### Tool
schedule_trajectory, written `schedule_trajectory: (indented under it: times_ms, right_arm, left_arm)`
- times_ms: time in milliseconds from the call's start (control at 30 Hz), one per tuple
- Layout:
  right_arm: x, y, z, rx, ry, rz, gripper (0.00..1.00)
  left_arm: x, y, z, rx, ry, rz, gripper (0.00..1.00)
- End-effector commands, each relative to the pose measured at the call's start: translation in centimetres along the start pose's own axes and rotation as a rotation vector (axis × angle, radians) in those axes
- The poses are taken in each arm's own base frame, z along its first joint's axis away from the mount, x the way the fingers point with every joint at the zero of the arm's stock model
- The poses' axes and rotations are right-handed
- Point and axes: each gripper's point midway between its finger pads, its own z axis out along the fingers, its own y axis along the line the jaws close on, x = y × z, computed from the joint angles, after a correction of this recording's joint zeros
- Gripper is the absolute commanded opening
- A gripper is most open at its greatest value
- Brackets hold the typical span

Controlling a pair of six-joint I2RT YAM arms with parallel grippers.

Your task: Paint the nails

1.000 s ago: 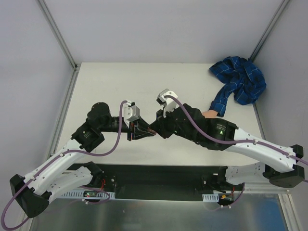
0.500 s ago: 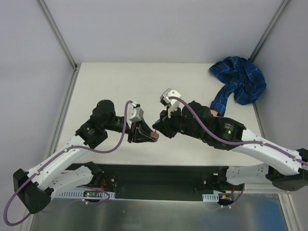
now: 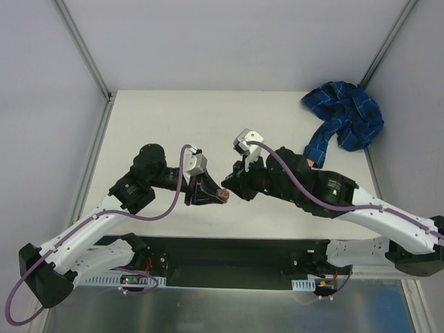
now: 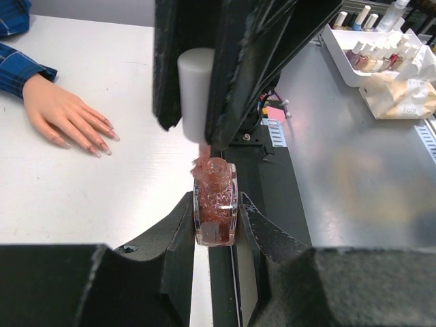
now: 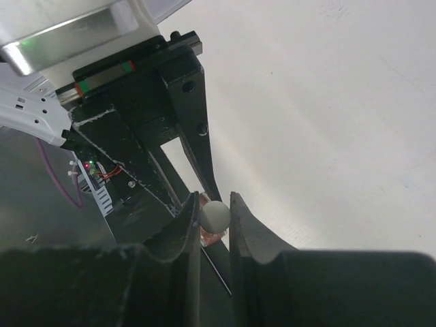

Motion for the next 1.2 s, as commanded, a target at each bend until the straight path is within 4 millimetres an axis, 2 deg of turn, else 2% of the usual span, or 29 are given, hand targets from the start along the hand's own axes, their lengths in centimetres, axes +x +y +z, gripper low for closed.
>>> schedule_trajectory:
  times_ms: [0, 300, 467, 600, 700, 800, 867, 933, 967, 1033, 1067, 1167]
  right_arm:
    - [-2.1, 0.7, -1.6, -0.036, -0.088, 0.022, 0.01]
    - [-2.8, 0.9, -2.7, -0.056, -0.134, 0.039, 0.01]
    - [-2.7, 0.0, -2.6, -0.003, -0.142, 0.046, 0.01]
    - [-2.2, -2.0, -2.8, 0.106, -0.147, 0.081, 0.01]
    - [-1.8, -5.1, -3.8, 0.253, -0.169, 0.126, 0.01]
    - [0.0, -8.5, -4.2, 0.388, -0.168, 0.202, 0.01]
    - [2.3, -10.5, -4.5, 0.454, -0.157, 0.268, 0.01]
    - [3.9, -13.4, -5.3, 0.555, -0.165, 0.333, 0.01]
    - [6.4, -14.5, -4.7, 0.598, -0.125, 0.361, 0.01]
    - [8.7, -16.9, -4.9, 0.693, -0.098, 0.401, 0.0]
    - [10.8, -17.8, -4.4, 0.729, -0.059, 0.416, 0.01]
    - [13.7, -20.3, -4.2, 0.835, -0.012, 0.446, 0.01]
  left_arm:
    - [-2.2, -0.1, -0.1, -0.021, -0.042, 0.068, 0.0]
    - [-2.0, 0.2, -0.1, -0.034, -0.034, 0.06, 0.0]
    - [-2.1, 0.4, -0.1, -0.052, -0.037, 0.062, 0.0]
    - [-2.2, 1.2, -0.4, -0.108, -0.043, 0.087, 0.0]
    - [-2.3, 2.3, -0.8, -0.187, -0.05, 0.1, 0.0]
    - [-2.5, 3.7, -1.6, -0.296, -0.059, 0.11, 0.0]
    - [-2.5, 4.8, -2.3, -0.381, -0.061, 0.114, 0.0]
    - [-2.7, 5.4, -2.8, -0.434, -0.068, 0.117, 0.0]
    - [-2.6, 6.1, -3.2, -0.48, -0.069, 0.113, 0.0]
    - [-2.6, 6.4, -3.5, -0.507, -0.067, 0.112, 0.0]
    - [-2.6, 6.5, -3.6, -0.517, -0.066, 0.108, 0.0]
    - [-2.6, 6.6, -3.6, -0.522, -0.067, 0.099, 0.0]
